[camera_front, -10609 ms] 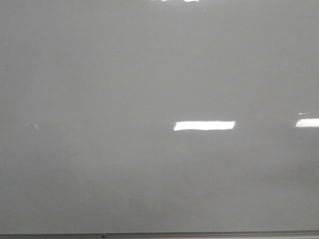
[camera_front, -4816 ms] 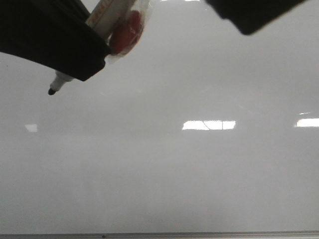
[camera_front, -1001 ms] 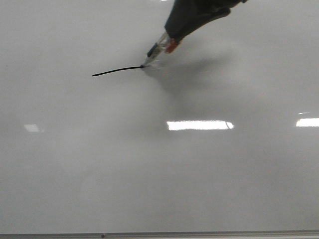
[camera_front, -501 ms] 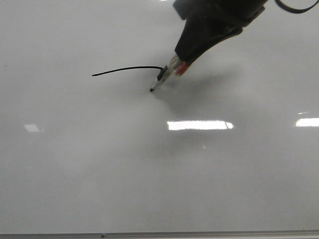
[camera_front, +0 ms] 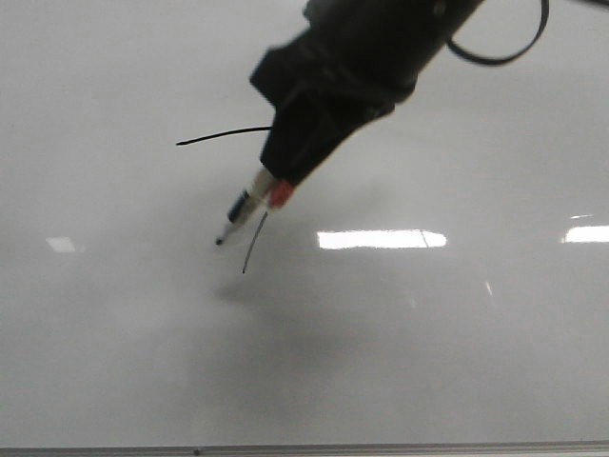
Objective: Write number 7 on whiteboard
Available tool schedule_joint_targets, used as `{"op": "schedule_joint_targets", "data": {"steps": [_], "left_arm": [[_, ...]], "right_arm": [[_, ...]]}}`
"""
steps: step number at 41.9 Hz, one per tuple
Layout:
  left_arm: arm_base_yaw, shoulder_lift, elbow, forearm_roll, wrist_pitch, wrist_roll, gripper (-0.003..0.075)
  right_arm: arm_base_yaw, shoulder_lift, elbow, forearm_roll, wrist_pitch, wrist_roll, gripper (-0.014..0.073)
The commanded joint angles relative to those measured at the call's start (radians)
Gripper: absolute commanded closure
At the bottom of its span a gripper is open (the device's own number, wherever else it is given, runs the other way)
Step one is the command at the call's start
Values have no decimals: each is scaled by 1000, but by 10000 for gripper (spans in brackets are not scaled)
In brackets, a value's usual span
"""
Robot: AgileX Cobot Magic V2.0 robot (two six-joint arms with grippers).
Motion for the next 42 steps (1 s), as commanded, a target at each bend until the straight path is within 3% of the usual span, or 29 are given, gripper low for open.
{"op": "schedule_joint_targets", "data": {"steps": [1,13,17,24,27,37,42], "left_arm": [[-3,5,-25,-27,-71,-10,741],[-3,78,-25,-64,-121,-10,707],[-3,141,-25,-64,-121,-10,601],[-3,253,-25,-61,-186,-10,327],[-3,290,-25,-61,-224,-10,274],[-3,364,-25,-42,-262,-7,277],[-3,378,-25,-36,-252,-7,342]], "right_arm": [[63,-143,-33,14,76,-74,652],[208,-255,-34,14,188,-141,652],[248,-267,-54,14,221,-141,652],[297,-271,-101,14,262,-141,652],[310,-271,-107,14,263,-141,652],[311,-271,-108,20,284,-140,652],[311,-271,-108,20,284,-140,652]]}}
